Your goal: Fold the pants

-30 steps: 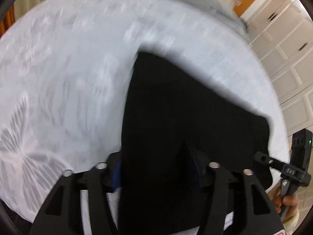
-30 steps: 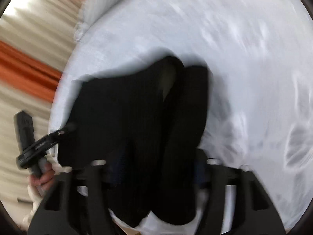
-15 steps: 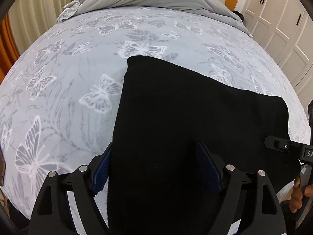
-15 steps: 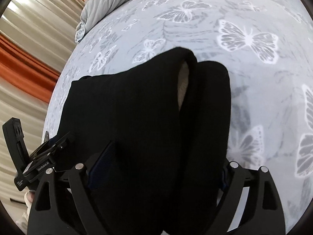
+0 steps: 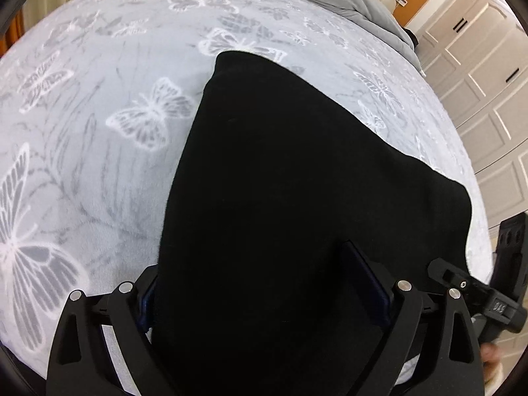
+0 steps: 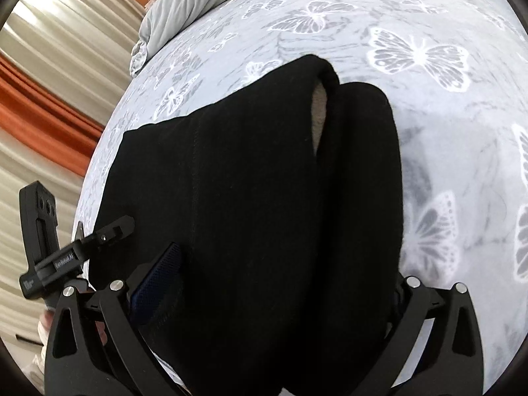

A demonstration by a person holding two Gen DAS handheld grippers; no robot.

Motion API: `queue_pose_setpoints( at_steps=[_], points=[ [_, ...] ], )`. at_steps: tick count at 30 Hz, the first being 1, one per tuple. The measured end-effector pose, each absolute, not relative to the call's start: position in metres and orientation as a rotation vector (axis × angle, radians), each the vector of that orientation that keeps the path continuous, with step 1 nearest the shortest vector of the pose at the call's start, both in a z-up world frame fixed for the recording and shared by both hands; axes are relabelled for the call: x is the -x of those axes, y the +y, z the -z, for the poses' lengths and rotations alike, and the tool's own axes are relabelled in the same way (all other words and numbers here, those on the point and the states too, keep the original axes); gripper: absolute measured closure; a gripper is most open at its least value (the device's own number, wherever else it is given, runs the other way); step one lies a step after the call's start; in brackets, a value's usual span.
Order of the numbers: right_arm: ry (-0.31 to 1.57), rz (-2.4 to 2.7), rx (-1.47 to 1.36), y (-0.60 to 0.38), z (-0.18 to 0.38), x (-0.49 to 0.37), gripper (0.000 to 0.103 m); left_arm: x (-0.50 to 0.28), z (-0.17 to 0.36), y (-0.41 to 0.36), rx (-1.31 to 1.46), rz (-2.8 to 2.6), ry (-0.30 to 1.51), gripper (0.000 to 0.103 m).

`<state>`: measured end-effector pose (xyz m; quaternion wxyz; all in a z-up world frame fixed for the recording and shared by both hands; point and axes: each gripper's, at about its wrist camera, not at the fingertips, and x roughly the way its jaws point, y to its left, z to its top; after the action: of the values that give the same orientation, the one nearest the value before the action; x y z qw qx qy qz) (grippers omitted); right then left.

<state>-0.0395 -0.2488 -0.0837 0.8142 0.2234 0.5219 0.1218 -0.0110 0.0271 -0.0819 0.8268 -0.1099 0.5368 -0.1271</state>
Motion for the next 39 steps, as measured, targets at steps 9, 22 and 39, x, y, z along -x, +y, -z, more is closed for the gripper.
queue_pose_setpoints(
  at_steps=[9, 22, 39],
  points=[
    [1.015, -0.275, -0.577, -0.261, 0.088, 0.048, 0.005, 0.015, 0.079, 0.024, 0.191, 0.24, 1.114, 0.01],
    [0.874, -0.317, -0.637, -0.266, 0.092, 0.049, 0.005, 0.014, 0.082, 0.022, 0.197, 0.252, 1.098, 0.01],
    [1.082, -0.568, -0.65, -0.254, 0.093, 0.014, 0.005, 0.013, 0.09, 0.026, 0.252, 0.456, 1.174, 0.006]
  ],
)
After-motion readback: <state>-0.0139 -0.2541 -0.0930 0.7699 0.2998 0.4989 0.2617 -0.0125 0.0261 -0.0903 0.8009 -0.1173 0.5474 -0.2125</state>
